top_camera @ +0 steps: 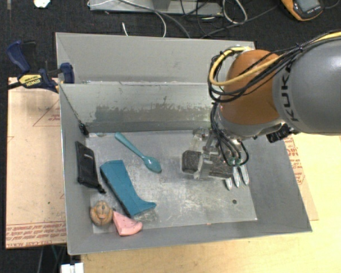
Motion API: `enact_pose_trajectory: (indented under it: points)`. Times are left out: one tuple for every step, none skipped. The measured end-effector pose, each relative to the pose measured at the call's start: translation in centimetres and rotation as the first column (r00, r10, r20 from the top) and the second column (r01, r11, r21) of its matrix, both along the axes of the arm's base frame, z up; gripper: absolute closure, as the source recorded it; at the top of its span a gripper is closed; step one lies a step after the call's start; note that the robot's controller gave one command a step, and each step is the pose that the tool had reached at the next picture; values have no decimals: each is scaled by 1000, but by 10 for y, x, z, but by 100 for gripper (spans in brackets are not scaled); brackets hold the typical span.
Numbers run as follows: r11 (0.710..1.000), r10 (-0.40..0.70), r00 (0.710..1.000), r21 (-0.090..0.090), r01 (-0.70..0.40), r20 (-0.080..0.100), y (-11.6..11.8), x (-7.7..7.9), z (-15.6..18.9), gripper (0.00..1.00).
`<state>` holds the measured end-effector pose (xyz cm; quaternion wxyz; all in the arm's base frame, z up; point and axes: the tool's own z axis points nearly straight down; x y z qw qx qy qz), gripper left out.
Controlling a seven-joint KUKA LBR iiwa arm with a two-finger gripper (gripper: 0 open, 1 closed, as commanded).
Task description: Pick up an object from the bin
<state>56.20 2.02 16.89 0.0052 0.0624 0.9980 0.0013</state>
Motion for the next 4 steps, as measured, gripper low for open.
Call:
enact_pose_trajectory:
  points:
    - [1000,20,1000,-2,-20,-10,-7,-5,-77,100]
    - [1000,-14,1000,3,14,6,-13,13,-95,100]
    - [999,50,999,2,-50,0,-13,4,-91,100]
    - [1000,-9,1000,3,9,3,-7,8,-21,100]
